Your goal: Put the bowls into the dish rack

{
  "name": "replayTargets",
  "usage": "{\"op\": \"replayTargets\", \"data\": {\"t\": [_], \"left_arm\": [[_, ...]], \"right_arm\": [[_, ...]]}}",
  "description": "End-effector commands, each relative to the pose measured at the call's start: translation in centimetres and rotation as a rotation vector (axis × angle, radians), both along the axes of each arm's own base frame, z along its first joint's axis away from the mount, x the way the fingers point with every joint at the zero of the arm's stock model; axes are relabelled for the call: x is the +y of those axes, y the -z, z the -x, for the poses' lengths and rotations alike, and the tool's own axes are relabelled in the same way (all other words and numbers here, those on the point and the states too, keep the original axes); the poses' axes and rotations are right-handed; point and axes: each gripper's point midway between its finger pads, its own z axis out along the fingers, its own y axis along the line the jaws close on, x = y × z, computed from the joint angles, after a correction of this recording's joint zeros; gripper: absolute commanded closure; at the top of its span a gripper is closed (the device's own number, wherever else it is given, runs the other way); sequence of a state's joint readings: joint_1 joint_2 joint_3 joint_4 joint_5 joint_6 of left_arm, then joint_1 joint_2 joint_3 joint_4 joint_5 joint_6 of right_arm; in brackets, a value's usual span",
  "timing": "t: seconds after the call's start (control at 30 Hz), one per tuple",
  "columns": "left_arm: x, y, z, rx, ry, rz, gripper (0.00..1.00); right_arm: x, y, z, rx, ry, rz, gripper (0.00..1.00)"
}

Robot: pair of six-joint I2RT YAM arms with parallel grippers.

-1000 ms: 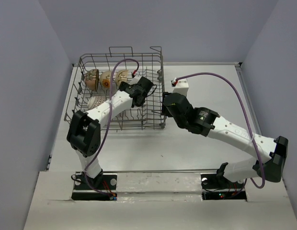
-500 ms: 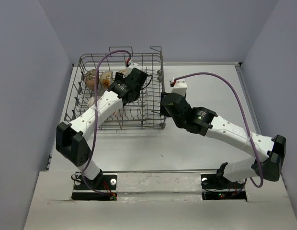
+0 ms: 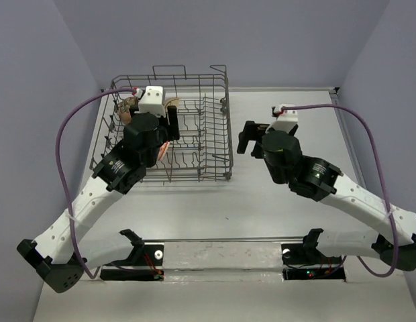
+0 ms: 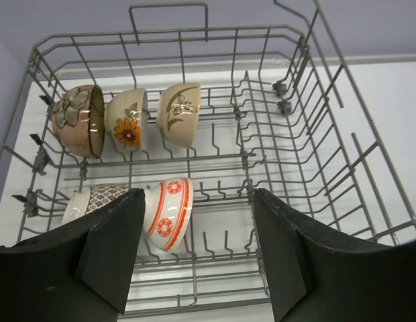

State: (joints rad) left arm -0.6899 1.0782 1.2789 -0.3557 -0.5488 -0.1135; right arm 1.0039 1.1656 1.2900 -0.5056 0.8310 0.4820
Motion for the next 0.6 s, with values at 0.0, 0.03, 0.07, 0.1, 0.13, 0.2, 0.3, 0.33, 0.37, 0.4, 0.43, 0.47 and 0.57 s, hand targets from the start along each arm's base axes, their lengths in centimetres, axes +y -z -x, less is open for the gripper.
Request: {"op": "replayTargets", "data": {"t": [0.0, 0.03, 0.07, 0.1, 0.13, 0.2, 0.3, 0.33, 0.37, 0.4, 0.43, 0.47, 0.57], "left_arm": [[-2.2, -1.5, -0.1, -0.088, 0.1, 0.095, 0.25], [-2.2, -1.4, 0.0, -0.087, 0.101, 0.096, 0.25], [-2.1, -1.4, -0.1, -0.09, 0.098, 0.099, 0.25], [-2.2, -1.3, 0.0, -0.091, 0.101, 0.101, 0.25], [-2.2, -1.2, 0.0, -0.094, 0.102, 0.105, 0.25], [-2.4, -1.1, 0.0, -0.107, 0.114, 0.113, 0.24], [-2.4, -1.1, 0.0, -0.114, 0.115, 0.113, 0.23], [-2.3, -1.1, 0.0, -0.113, 0.112, 0.11, 0.23], [-2.3, -1.2, 0.0, -0.115, 0.109, 0.11, 0.23], [-2.3, -1.4, 0.0, -0.119, 0.108, 0.118, 0.23], [-2.3, -1.8, 0.1, -0.127, 0.111, 0.128, 0.23], [-2.3, -2.2, 0.1, -0.131, 0.114, 0.132, 0.23], [-2.3, -4.1, -0.2, -0.146, 0.1, 0.144, 0.21]], "right_arm": [[-3.3, -3.1, 0.6, -0.111, 0.094, -0.066, 0.0], [-3.8, -3.2, 0.8, -0.117, 0.101, -0.071, 0.0], [-4.3, -3.5, 0.9, -0.132, 0.113, -0.083, 0.0], [-4.6, -3.7, 1.1, -0.139, 0.115, -0.09, 0.0], [-4.9, -3.8, 1.2, -0.149, 0.116, -0.097, 0.0], [-5.4, -4.0, 1.5, -0.17, 0.109, -0.101, 0.0], [-5.3, -4.4, 1.6, -0.191, 0.085, -0.104, 0.0], [-5.3, -4.5, 1.6, -0.195, 0.08, -0.107, 0.0], [-5.0, -4.8, 1.6, -0.204, 0.066, -0.103, 0.0], [-4.8, -5.1, 1.6, -0.209, 0.06, -0.107, 0.0], [-4.7, -5.3, 1.5, -0.212, 0.056, -0.097, 0.0], [-4.1, -5.2, 1.2, -0.208, 0.046, -0.079, 0.0], [-3.7, -6.8, 0.6, -0.231, 0.051, -0.059, 0.0]]}}
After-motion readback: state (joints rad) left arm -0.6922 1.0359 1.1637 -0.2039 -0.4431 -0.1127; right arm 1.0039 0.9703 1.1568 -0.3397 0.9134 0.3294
